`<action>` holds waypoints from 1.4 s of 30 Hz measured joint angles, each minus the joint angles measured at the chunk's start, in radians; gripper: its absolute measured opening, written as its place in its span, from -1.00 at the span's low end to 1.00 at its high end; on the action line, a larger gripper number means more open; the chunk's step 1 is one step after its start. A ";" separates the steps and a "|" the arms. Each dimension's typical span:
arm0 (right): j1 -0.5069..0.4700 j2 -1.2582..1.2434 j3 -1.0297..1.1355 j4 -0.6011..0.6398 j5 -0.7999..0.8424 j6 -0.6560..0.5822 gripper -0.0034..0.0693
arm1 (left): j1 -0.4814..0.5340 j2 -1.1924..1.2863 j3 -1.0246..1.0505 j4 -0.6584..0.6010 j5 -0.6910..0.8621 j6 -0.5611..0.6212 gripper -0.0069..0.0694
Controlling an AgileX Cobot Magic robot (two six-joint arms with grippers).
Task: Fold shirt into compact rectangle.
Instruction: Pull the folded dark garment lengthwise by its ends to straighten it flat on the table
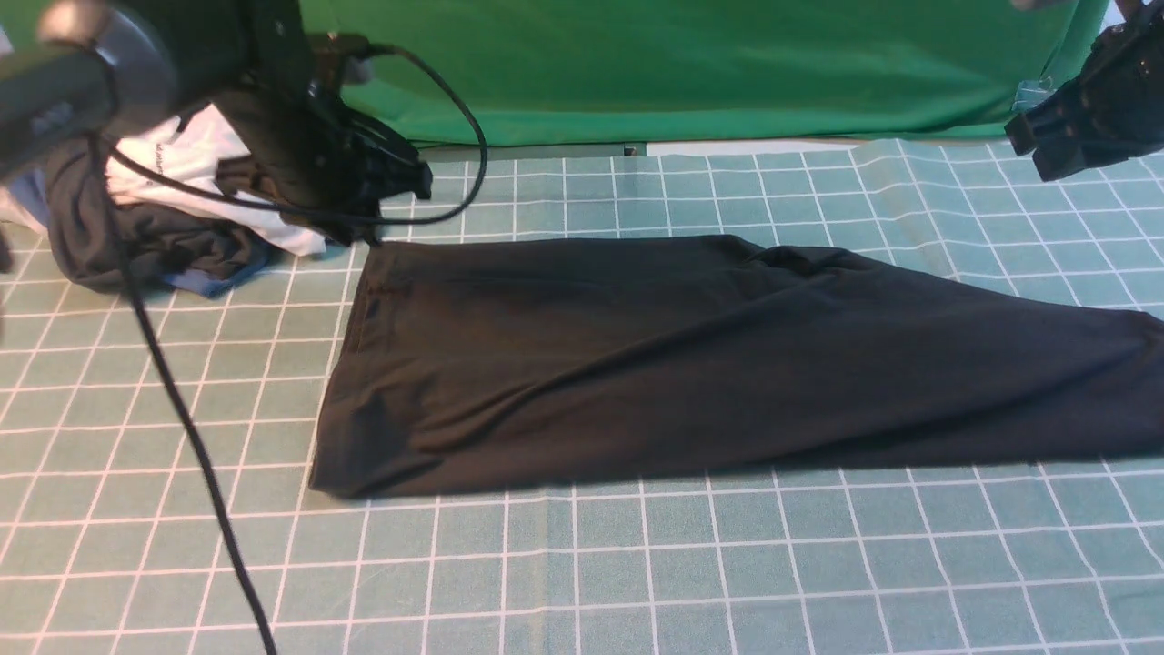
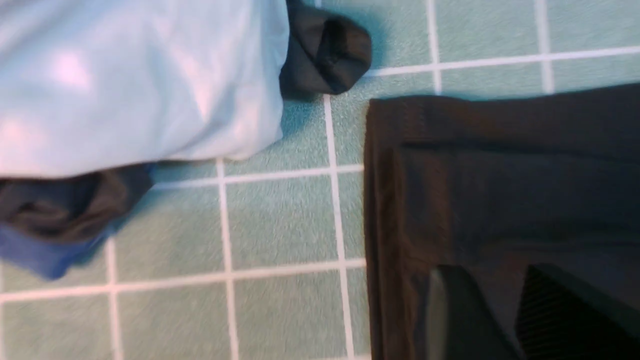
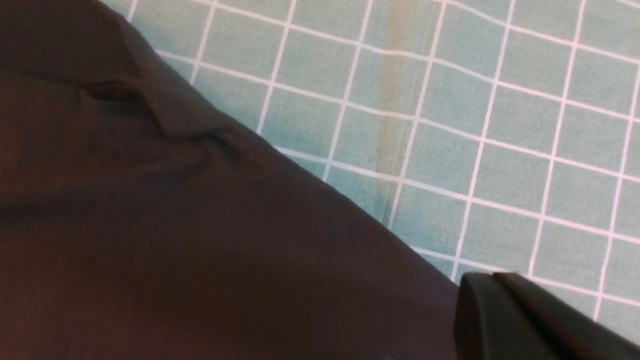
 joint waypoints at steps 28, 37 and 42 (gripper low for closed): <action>0.000 0.000 0.000 0.003 -0.019 0.000 -0.76 | 0.000 0.076 -0.066 -0.023 -0.047 0.051 -0.78; 0.000 0.000 0.000 0.003 -0.033 0.000 -0.73 | -0.001 0.054 -0.128 0.145 -0.084 -0.005 -0.78; 0.000 0.000 0.000 0.003 -0.033 0.000 -0.72 | -0.001 0.101 -0.128 0.155 -0.090 -0.010 -0.78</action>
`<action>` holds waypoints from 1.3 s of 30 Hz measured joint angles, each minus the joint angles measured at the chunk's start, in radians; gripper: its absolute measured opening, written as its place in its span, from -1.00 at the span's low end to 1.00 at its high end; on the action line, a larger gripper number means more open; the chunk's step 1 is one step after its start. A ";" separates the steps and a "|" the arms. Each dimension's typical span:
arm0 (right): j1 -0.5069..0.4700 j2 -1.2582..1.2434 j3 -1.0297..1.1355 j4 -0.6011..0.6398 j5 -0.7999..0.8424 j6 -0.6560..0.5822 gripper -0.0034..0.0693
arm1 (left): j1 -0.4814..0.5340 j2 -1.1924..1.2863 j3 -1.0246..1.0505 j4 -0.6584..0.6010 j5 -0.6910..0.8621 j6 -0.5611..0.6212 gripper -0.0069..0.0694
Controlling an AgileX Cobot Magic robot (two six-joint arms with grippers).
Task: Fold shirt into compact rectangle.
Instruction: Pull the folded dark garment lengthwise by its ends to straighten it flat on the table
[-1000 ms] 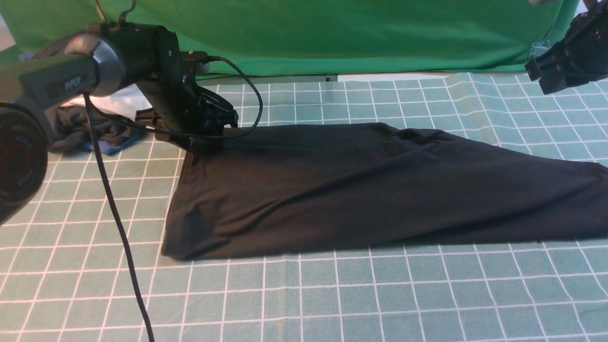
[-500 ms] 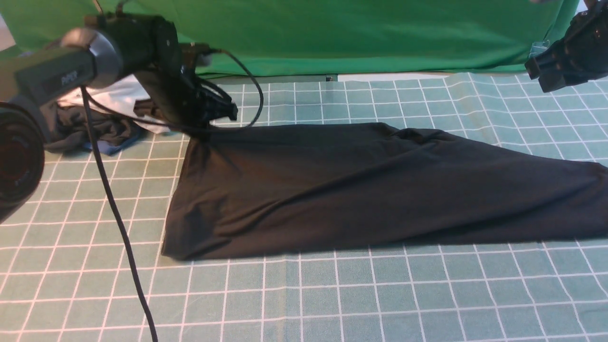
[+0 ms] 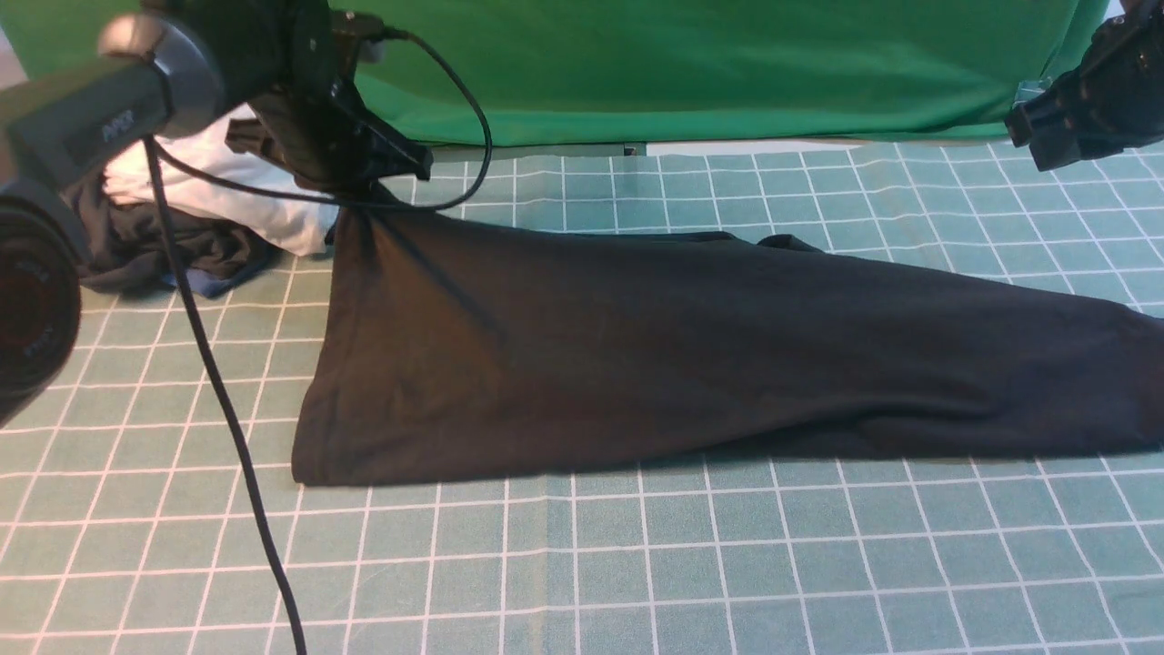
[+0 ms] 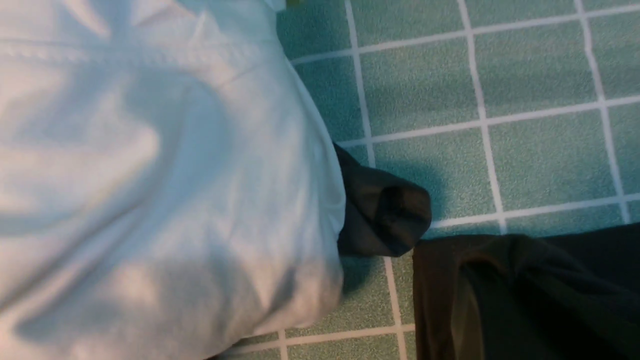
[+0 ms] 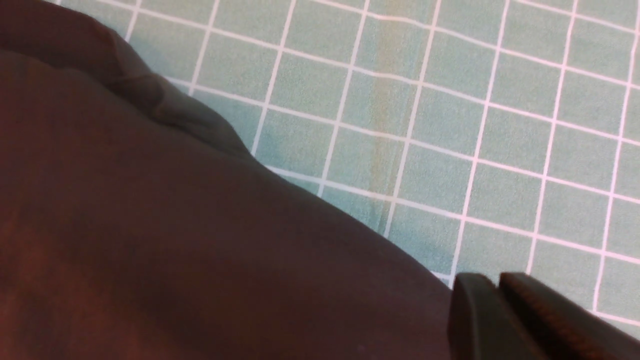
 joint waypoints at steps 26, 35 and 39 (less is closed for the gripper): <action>0.148 0.200 -0.207 0.272 0.090 -0.306 0.23 | 0.000 -0.050 -0.129 0.205 0.188 -0.127 0.17; 0.217 0.361 -0.425 0.283 0.245 -0.271 0.31 | 0.000 -0.039 -0.138 0.202 0.196 -0.123 0.04; 0.223 0.363 -0.430 0.283 0.264 -0.264 0.31 | 0.002 -0.004 -0.138 0.224 0.129 -0.123 0.04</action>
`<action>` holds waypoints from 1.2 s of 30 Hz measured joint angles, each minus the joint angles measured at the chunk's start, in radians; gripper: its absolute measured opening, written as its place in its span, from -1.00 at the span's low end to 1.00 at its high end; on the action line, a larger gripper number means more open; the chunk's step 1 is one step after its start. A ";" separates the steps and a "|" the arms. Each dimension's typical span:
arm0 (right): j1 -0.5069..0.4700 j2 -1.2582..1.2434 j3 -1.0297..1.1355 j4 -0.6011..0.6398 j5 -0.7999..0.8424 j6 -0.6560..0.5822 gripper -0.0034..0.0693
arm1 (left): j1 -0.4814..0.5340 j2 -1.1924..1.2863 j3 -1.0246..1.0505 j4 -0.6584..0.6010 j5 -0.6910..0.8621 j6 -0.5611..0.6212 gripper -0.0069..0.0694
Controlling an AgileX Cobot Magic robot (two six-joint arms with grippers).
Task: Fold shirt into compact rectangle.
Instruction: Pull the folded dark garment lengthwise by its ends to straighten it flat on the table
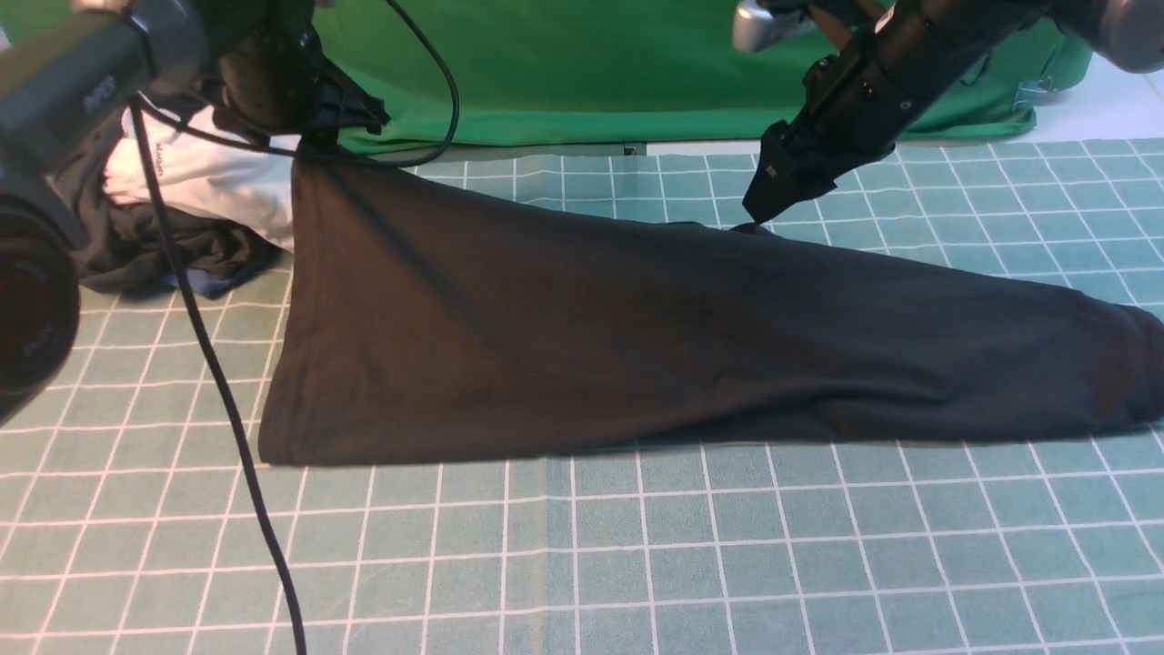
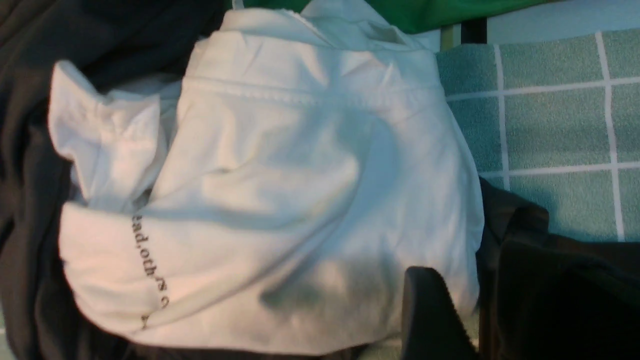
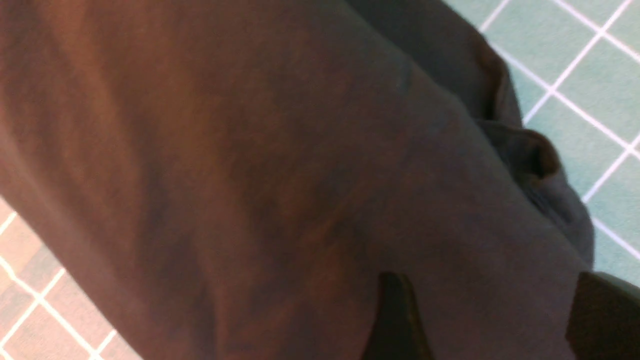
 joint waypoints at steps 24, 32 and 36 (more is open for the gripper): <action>0.021 0.031 -0.011 0.001 -0.103 -0.098 0.31 | 0.096 -0.071 0.015 -0.444 0.203 0.202 -0.56; 0.056 0.144 -0.028 -0.011 -0.278 -0.267 0.31 | 0.082 -0.200 0.316 -0.571 0.133 0.254 -0.79; 0.074 0.184 -0.030 -0.029 -0.321 -0.291 0.31 | 0.041 -0.224 0.466 -0.591 0.057 0.261 -0.79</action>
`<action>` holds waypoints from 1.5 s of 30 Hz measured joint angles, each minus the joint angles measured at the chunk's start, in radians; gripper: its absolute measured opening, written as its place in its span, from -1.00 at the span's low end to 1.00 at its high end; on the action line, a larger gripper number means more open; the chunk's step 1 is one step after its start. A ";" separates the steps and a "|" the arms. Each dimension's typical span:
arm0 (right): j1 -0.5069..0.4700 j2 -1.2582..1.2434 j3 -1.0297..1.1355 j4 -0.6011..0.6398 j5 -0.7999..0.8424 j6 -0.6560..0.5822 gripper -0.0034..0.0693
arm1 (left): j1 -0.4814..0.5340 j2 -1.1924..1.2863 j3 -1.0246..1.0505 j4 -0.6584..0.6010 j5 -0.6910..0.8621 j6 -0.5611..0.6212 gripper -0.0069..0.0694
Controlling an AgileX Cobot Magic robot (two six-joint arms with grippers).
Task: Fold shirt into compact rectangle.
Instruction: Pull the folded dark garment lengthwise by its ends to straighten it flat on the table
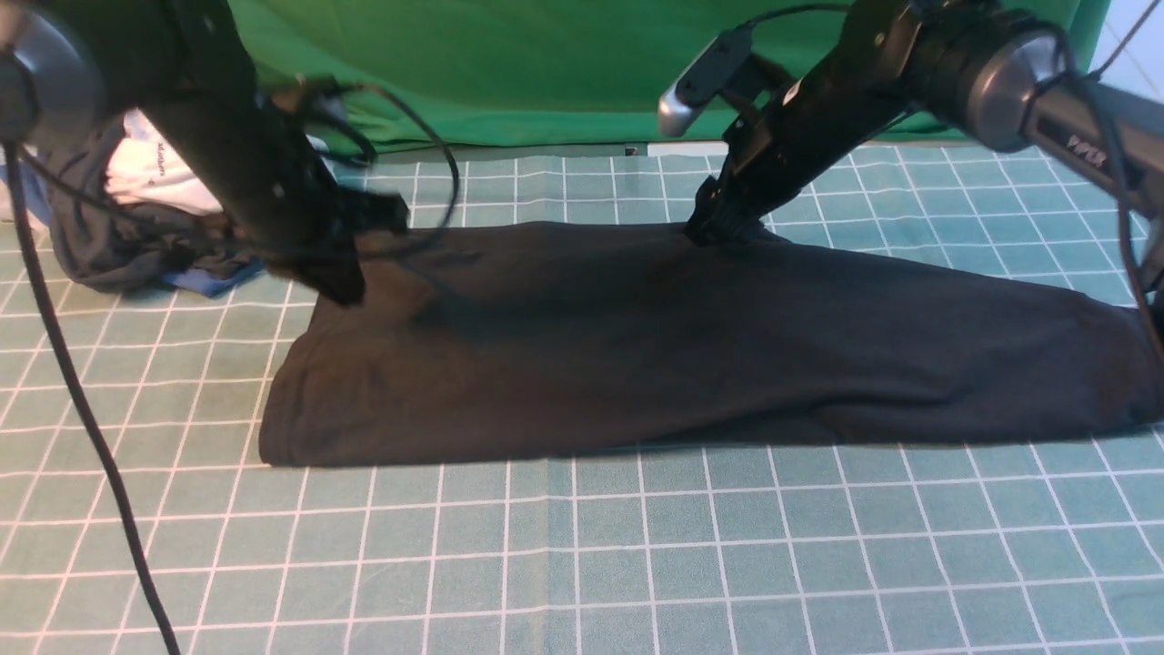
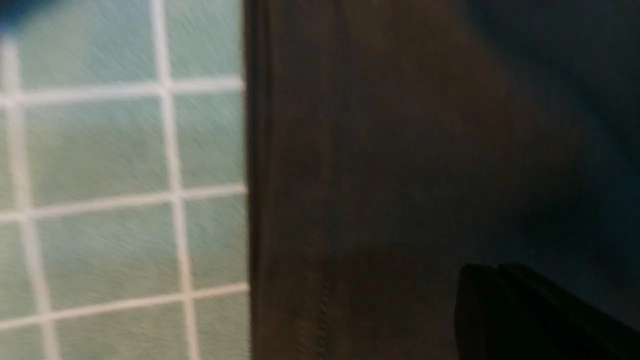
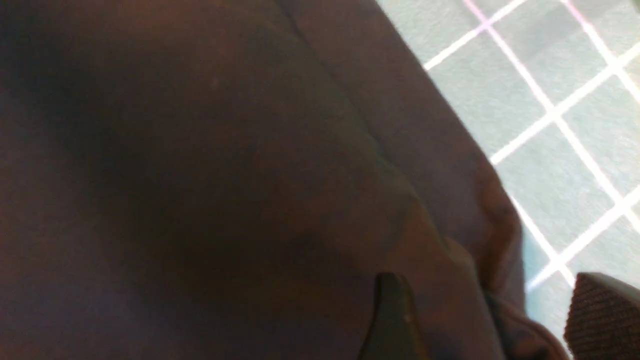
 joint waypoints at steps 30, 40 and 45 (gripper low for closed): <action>-0.018 0.095 -0.090 -0.090 -0.135 0.003 -0.72 | -0.101 -0.014 0.086 -0.030 -0.061 0.001 -0.79; -0.022 0.064 -0.138 -0.181 -0.061 0.162 0.54 | -0.101 -0.151 0.090 0.046 -0.067 -0.050 -0.79; -0.022 -0.033 -0.181 -0.347 0.107 0.344 0.29 | -0.101 -0.239 0.090 0.151 -0.001 -0.116 -0.79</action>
